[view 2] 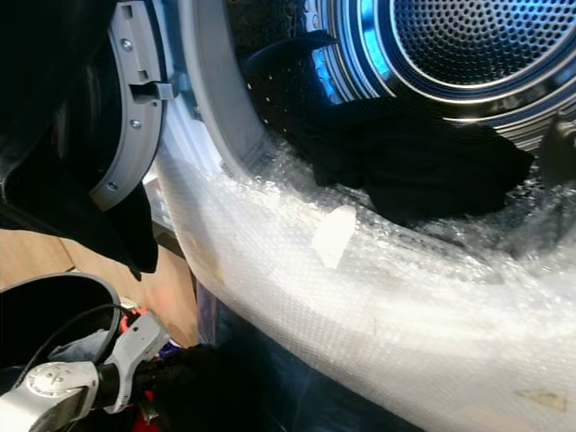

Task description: Clothes washing

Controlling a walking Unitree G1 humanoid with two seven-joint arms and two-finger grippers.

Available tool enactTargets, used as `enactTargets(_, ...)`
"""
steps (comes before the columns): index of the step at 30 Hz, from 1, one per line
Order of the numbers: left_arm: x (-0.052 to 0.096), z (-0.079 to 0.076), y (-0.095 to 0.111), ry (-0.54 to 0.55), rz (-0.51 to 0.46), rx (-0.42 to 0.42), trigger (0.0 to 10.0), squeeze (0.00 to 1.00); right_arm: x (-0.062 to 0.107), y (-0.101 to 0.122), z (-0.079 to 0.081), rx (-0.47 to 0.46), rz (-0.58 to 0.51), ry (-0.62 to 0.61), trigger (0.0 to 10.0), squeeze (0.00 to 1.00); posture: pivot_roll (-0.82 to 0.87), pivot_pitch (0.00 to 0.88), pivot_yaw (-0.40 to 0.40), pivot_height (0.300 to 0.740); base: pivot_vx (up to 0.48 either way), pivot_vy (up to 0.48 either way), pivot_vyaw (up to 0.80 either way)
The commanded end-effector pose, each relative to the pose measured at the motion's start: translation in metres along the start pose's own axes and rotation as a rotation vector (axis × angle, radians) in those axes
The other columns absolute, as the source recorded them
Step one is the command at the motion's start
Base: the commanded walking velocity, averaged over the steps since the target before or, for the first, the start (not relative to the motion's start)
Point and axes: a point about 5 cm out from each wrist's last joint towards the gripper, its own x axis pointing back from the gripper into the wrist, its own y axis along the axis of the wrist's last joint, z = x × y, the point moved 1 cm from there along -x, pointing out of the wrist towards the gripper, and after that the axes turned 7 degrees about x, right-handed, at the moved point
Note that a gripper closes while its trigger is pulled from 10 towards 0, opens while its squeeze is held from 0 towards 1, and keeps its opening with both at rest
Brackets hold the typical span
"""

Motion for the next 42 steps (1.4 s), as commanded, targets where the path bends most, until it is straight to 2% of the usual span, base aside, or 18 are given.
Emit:
enactTargets(1,0.0,-0.006,0.002,-0.056,0.0,-0.013,0.0,0.0,0.003,0.016,-0.002,0.061,-0.058,0.041,10.0,0.0,-0.01,0.0,-0.064,0.74,0.0,0.0,0.0)
enactTargets(3,-0.006,-0.019,0.0,-0.173,0.055,-0.046,0.0,0.0,0.021,0.06,-0.016,0.152,-0.214,-0.013,10.0,0.0,-0.01,0.0,-0.058,0.74,0.0,0.0,0.0)
enactTargets(6,-0.01,-0.029,0.006,-0.263,0.063,-0.085,0.0,0.0,0.03,0.084,-0.016,0.235,-0.264,-0.016,10.0,0.0,-0.01,0.0,-0.055,0.74,0.0,0.0,0.0)
enactTargets(7,-0.01,-0.029,0.006,-0.263,0.063,-0.085,0.0,0.0,0.03,0.084,-0.016,0.235,-0.264,-0.016,10.0,0.0,-0.01,0.0,-0.055,0.74,0.0,0.0,0.0)
enactTargets(10,-0.013,-0.045,0.015,-0.391,0.036,-0.102,0.0,0.0,0.035,0.092,-0.004,0.348,-0.235,0.061,10.0,0.0,-0.01,0.0,-0.051,0.74,0.0,0.0,0.0)
enactTargets(13,-0.015,-0.05,0.017,-0.425,0.036,-0.111,0.0,0.0,0.036,0.094,-0.002,0.365,-0.227,0.068,10.0,0.0,-0.01,0.0,-0.051,0.74,0.0,0.0,0.0)
enactTargets(15,-0.021,-0.063,0.018,-0.522,0.071,-0.145,0.0,0.0,0.035,0.102,0.002,0.396,-0.194,0.084,10.0,0.0,-0.01,0.0,-0.051,0.74,0.0,0.0,0.0)
enactTargets(16,-0.025,-0.065,0.018,-0.532,0.074,-0.162,0.0,0.0,0.033,0.104,0.004,0.402,-0.187,0.09,10.0,0.71,-0.02,0.0,-0.046,0.74,0.0,0.0,0.0)
enactTargets(17,-0.025,-0.065,0.018,-0.532,0.074,-0.162,0.0,0.0,0.033,0.104,0.004,0.402,-0.187,0.09,10.0,0.71,-0.02,0.0,-0.046,0.74,0.0,0.0,0.0)
enactTargets(18,-0.03,-0.067,0.02,-0.541,0.07,-0.174,0.0,0.0,0.032,0.108,0.006,0.403,-0.182,0.093,10.0,1.0,-0.02,0.0,-0.047,0.74,0.0,0.0,0.0)
enactTargets(20,-0.031,-0.067,0.021,-0.544,0.065,-0.174,0.0,0.0,0.032,0.11,0.006,0.403,-0.179,0.092,10.0,1.0,-0.03,0.0,-0.048,0.74,0.0,0.0,0.0)
enactTargets(22,-0.038,-0.071,0.027,-0.559,0.04,-0.172,0.0,0.0,0.022,0.114,-0.005,0.383,-0.168,0.013,10.0,1.0,-0.03,0.0,-0.048,0.74,0.0,0.0,0.0)
enactTargets(24,-0.045,-0.076,0.032,-0.58,0.022,-0.171,0.0,0.0,0.014,0.121,-0.009,0.357,-0.192,-0.023,10.0,1.0,-0.03,0.0,-0.048,0.74,0.0,0.0,0.0)
enactTargets(27,-0.051,-0.082,0.035,-0.599,0.002,-0.162,0.0,0.0,0.009,0.126,-0.004,0.336,-0.218,-0.005,10.0,1.0,-0.02,0.0,-0.046,0.74,0.0,0.0,0.0)
enactTargets(28,-0.056,-0.087,0.035,-0.612,-0.02,-0.139,0.0,0.0,0.006,0.123,0.001,0.343,-0.189,0.016,10.0,1.0,-0.04,0.0,-0.041,0.74,0.0,0.0,0.0)
enactTargets(32,-0.064,-0.09,0.034,-0.594,-0.039,-0.12,0.0,0.0,0.006,0.12,0.002,0.328,-0.172,0.025,10.0,1.0,-0.04,0.0,-0.044,0.74,0.0,0.0,0.0)
enactTargets(36,-0.072,-0.095,0.04,-0.602,-0.064,-0.119,0.0,0.0,0.009,0.123,0.007,0.316,-0.216,0.083,10.0,1.0,-0.04,0.0,-0.05,0.74,0.0,0.0,0.0)
enactTargets(42,-0.082,-0.098,0.045,-0.589,-0.078,-0.154,0.0,0.0,0.013,0.128,0.011,0.322,-0.234,0.151,10.0,1.0,-0.04,0.0,-0.054,0.74,0.0,0.0,0.0)
